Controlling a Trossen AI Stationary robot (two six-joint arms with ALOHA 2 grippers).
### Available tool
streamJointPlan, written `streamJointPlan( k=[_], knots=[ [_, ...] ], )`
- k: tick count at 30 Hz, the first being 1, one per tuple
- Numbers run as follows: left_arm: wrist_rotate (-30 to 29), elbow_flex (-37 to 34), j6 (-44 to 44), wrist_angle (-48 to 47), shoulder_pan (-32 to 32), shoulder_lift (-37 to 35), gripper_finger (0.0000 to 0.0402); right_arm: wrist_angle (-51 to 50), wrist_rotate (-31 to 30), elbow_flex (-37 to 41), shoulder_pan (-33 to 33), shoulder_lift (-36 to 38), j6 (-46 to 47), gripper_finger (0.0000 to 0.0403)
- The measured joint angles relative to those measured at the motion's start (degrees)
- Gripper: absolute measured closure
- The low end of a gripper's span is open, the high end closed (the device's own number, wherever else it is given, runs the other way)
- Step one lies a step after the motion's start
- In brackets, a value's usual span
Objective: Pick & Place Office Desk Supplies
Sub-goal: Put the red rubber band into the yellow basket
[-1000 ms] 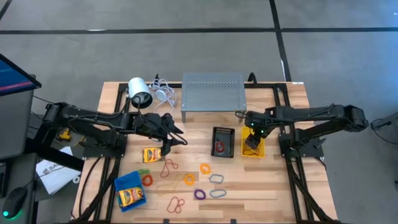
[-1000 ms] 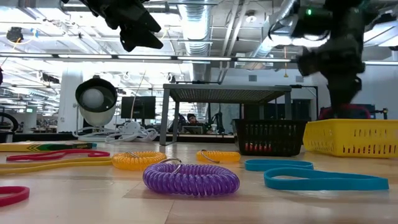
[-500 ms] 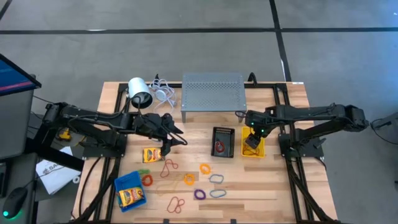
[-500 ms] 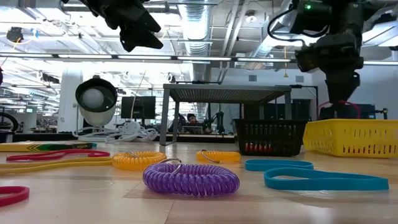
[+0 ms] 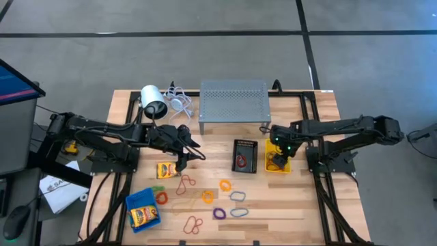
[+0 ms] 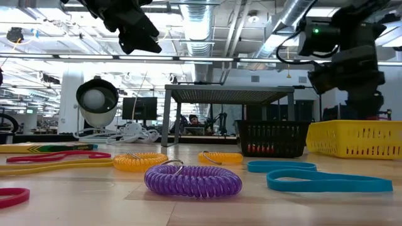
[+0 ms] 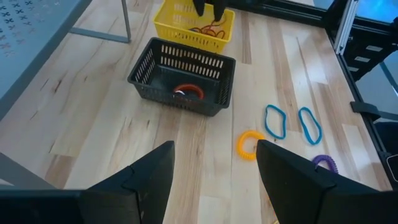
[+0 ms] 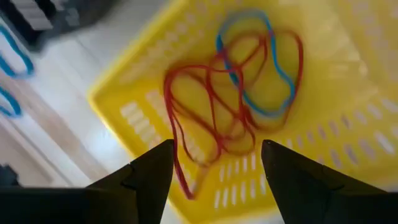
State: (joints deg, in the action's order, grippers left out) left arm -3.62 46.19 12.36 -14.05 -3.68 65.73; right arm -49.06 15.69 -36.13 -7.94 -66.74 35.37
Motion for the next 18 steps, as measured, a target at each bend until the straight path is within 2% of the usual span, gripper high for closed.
streamJointPlan(
  k=[6,9,13,18],
  knots=[
    [0.0,0.0,-0.02,-0.1,0.02,0.0,0.0178,6.68,-1.77,-0.27,0.06,0.44,1.46,0.017],
    [0.02,0.0,0.02,-0.17,0.02,0.0,0.0178,6.22,2.59,-0.23,-0.33,-0.1,1.4,0.0174],
    [0.02,0.0,-0.07,-0.15,0.0,0.0,0.0178,6.27,4.17,-0.23,-1.01,1.51,1.27,0.0177],
    [0.02,0.0,-0.07,-0.75,0.01,0.0,0.0178,5.82,9.95,-0.23,-1.65,1.88,0.99,0.0177]
  ],
)
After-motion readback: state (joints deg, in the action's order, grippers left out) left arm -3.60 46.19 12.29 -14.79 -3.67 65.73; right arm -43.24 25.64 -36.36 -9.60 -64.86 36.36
